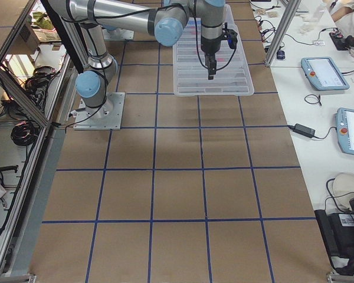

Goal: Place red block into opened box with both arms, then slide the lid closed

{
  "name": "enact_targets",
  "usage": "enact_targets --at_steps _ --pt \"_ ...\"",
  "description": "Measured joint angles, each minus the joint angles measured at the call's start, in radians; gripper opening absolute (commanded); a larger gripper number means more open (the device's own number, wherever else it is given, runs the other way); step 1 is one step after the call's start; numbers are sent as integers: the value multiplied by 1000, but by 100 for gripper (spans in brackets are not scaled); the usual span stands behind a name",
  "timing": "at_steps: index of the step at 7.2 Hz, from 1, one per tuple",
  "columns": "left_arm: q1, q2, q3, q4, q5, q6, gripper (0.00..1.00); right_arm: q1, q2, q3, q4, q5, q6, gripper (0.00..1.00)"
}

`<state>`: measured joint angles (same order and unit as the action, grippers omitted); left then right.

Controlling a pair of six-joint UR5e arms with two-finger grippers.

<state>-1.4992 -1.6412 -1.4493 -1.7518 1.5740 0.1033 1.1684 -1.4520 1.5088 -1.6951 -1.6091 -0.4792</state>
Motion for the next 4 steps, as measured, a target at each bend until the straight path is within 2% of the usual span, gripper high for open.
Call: enact_targets --at_steps 2,4 --pt "1 1 1 10 -1 -3 100 -76 76 26 -38 2 -67 100" --pt "4 -3 2 12 -7 -3 100 -70 121 99 -142 23 -44 100"
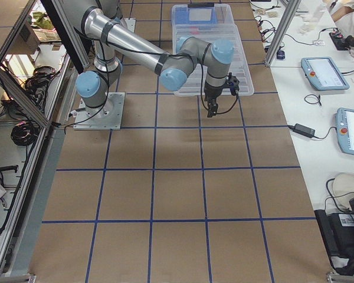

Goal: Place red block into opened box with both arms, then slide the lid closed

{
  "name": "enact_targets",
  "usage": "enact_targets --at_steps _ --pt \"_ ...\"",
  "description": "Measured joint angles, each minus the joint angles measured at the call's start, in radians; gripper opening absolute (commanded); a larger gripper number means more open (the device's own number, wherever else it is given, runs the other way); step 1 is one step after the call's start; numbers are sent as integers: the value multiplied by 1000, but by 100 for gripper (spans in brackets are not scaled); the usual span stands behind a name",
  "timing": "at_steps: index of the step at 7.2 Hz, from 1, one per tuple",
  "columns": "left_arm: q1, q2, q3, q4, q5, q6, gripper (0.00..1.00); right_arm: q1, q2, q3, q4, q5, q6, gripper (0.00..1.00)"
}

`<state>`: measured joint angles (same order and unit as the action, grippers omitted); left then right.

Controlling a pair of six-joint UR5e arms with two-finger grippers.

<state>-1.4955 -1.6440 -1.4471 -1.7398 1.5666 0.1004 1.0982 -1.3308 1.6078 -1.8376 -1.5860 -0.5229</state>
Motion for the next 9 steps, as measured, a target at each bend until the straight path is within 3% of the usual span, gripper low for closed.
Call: enact_targets --at_steps 3,9 --pt "0 4 0 11 2 0 100 83 2 59 -64 36 101 100" --pt "1 5 1 22 2 1 100 266 0 66 -71 91 274 100"
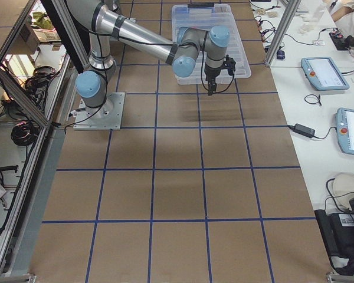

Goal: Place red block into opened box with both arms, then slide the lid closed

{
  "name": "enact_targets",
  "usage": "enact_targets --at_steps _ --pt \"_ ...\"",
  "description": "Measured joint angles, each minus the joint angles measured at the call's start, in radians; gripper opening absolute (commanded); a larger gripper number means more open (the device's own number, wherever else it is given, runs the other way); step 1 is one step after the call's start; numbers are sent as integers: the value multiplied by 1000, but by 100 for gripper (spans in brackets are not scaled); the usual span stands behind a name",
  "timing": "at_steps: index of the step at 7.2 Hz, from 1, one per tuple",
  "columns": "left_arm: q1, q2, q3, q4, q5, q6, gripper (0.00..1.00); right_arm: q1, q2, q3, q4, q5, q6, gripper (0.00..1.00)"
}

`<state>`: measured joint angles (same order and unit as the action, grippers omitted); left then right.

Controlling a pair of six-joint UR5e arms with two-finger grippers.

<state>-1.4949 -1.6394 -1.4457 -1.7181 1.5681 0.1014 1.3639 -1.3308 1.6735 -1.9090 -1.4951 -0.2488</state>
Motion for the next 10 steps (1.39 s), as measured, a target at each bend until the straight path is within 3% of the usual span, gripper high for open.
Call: enact_targets --at_steps 3,8,10 --pt "-3 7 -1 -1 -2 -2 100 91 -1 -1 -21 -1 127 100" --pt "-5 13 -2 -4 -4 -4 100 126 -20 -29 -42 -19 184 100" --pt "-5 15 -3 -7 -3 -4 100 136 -101 -85 57 -21 195 100"
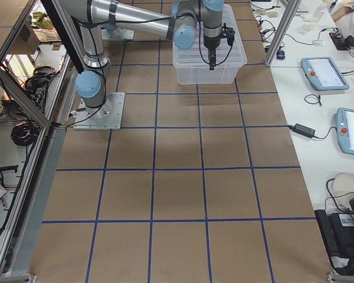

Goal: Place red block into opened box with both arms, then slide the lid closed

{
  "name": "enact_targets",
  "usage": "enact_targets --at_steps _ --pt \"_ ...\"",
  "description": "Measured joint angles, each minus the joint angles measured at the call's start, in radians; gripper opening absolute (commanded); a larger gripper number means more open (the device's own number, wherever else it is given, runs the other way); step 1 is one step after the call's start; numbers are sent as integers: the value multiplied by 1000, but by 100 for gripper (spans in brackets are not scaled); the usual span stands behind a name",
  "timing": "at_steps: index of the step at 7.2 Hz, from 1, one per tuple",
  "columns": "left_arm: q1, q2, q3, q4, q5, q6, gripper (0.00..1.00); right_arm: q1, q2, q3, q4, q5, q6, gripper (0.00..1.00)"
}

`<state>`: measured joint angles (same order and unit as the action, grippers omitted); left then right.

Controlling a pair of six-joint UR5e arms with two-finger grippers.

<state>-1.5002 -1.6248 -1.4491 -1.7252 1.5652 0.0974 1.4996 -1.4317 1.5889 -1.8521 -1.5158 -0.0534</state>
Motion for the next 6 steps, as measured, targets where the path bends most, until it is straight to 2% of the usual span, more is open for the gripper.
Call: enact_targets --at_steps 3,6 --pt "0 0 1 1 0 0 100 44 -129 -41 192 -17 39 100" --pt "0 -1 1 0 -1 1 100 68 -143 -44 221 -35 53 100"
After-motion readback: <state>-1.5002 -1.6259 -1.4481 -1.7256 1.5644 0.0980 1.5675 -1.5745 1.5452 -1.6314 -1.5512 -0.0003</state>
